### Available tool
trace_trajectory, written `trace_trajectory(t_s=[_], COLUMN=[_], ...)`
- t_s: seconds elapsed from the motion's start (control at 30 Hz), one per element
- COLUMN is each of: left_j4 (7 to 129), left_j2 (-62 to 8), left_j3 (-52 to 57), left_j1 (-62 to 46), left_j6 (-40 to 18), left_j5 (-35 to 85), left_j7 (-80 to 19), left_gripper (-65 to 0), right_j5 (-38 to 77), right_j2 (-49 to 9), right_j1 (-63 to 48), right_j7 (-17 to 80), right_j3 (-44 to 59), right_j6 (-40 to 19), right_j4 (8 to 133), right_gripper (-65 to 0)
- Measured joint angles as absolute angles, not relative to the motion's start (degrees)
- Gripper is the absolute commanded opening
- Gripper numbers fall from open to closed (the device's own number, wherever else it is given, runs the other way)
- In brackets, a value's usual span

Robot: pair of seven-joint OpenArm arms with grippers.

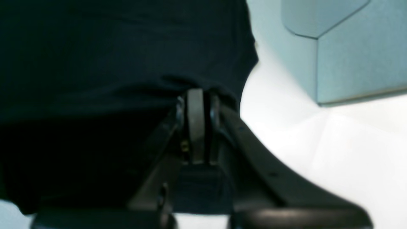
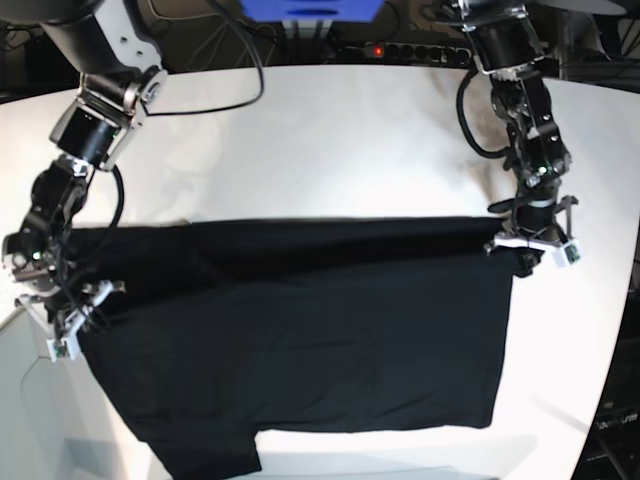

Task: Fold the T-shirt properly
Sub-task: 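Lift the shoulder edge with both grippers and fold it over the body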

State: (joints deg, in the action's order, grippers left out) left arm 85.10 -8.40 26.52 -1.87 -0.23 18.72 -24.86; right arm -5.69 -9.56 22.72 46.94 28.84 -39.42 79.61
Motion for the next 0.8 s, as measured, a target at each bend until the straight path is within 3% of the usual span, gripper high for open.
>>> trace_trajectory(t_s=[0.8], left_j4=[82.37], left_j2=[-8.88], left_j3=[22.26], left_j1=[3.07], left_j6=[-0.19], left_j5=[18.55], left_j7=[-24.62], left_gripper=[-64.9], right_j5=[-6.31], right_j2=[-9.72], right_j1=[24.40], right_j7=[44.16], right_j3=[26.68], right_j6=[-39.42], right_j4=[76.23], right_gripper=[-65.0])
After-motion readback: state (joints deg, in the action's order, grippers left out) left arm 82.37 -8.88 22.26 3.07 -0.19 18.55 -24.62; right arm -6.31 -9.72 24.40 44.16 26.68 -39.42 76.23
